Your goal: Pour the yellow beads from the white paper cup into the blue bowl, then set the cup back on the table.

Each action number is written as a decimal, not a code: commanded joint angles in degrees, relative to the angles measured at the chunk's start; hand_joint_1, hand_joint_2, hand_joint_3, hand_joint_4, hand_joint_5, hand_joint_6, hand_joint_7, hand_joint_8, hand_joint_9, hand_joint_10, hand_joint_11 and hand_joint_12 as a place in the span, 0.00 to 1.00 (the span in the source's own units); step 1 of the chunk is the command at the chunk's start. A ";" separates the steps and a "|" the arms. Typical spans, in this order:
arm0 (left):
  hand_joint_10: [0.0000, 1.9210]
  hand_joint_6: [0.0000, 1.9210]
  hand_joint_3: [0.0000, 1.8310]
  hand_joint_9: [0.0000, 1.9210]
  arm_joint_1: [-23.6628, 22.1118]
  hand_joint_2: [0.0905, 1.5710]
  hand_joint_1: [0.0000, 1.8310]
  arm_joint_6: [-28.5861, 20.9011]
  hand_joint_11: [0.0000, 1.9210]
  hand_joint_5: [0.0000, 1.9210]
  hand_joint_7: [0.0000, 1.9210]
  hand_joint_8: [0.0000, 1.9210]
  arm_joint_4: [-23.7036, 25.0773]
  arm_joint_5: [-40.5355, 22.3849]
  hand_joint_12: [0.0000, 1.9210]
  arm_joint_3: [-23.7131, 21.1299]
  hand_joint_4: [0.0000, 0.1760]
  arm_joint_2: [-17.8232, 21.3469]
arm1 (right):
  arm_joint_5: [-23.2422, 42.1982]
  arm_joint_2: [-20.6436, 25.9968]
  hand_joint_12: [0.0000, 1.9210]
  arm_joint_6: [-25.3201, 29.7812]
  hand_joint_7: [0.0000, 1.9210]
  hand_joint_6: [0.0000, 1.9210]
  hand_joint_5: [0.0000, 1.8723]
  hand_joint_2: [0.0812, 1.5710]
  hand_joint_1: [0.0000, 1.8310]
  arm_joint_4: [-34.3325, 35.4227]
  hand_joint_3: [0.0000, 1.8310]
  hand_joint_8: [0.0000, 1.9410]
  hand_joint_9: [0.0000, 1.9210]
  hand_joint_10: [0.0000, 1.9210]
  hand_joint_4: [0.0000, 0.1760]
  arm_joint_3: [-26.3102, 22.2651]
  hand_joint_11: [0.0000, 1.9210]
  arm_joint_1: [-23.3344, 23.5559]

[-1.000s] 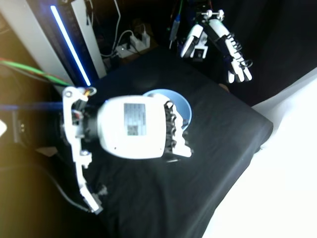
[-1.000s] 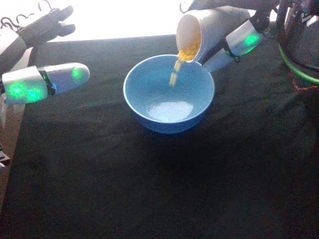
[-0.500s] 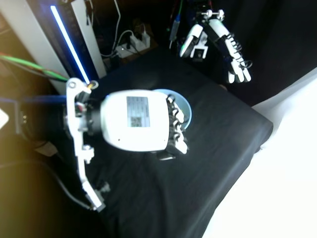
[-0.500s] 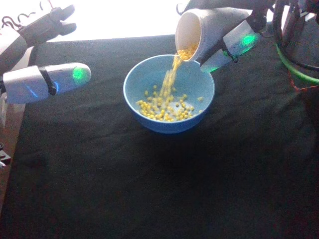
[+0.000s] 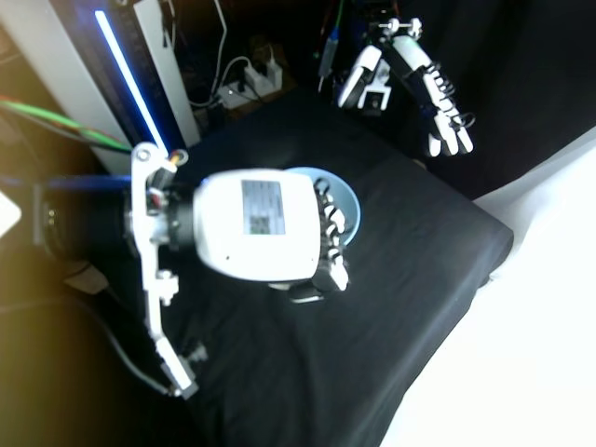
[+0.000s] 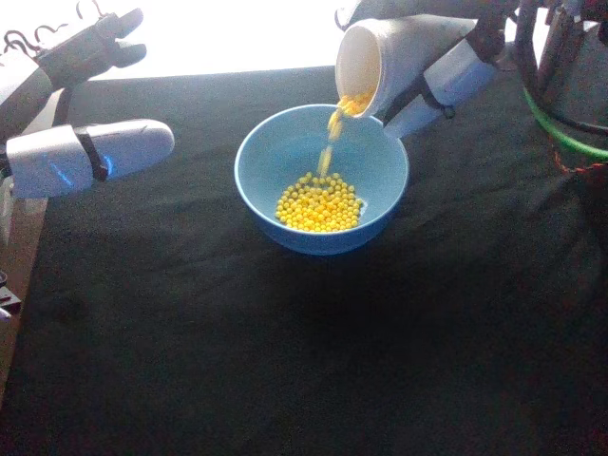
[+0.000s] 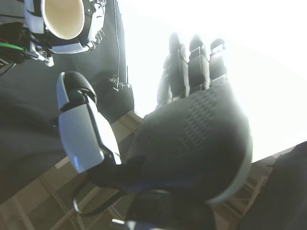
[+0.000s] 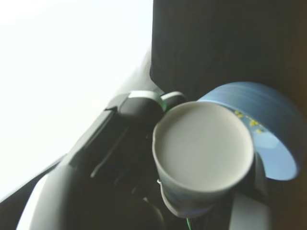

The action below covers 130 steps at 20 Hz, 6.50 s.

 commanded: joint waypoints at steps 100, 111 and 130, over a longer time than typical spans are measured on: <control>0.00 0.00 0.00 0.13 -0.77 0.56 0.26 -1.74 0.00 0.10 0.21 0.00 0.31 -6.70 0.26 0.28 0.00 -0.39 | 33.81 4.21 0.59 -8.03 0.46 0.00 0.30 0.39 0.44 75.71 0.00 0.00 0.47 0.00 0.00 2.98 0.26 -24.64; 0.00 0.00 0.00 0.13 -0.77 0.57 0.27 -1.79 0.00 0.09 0.20 0.00 0.31 -6.72 0.23 0.27 0.00 -0.39 | 33.79 4.45 0.62 -7.57 0.48 0.01 0.32 0.38 0.43 75.44 0.00 0.00 0.48 0.00 0.00 2.97 0.25 -24.91; 0.00 0.00 0.00 0.16 2.67 0.57 0.21 -0.93 0.01 0.08 0.20 0.00 -5.74 -21.49 0.23 -3.68 0.00 6.21 | 38.40 14.96 0.66 -11.87 0.40 0.00 0.26 0.37 0.47 67.29 0.00 0.00 0.39 0.00 0.15 -6.75 0.12 -24.81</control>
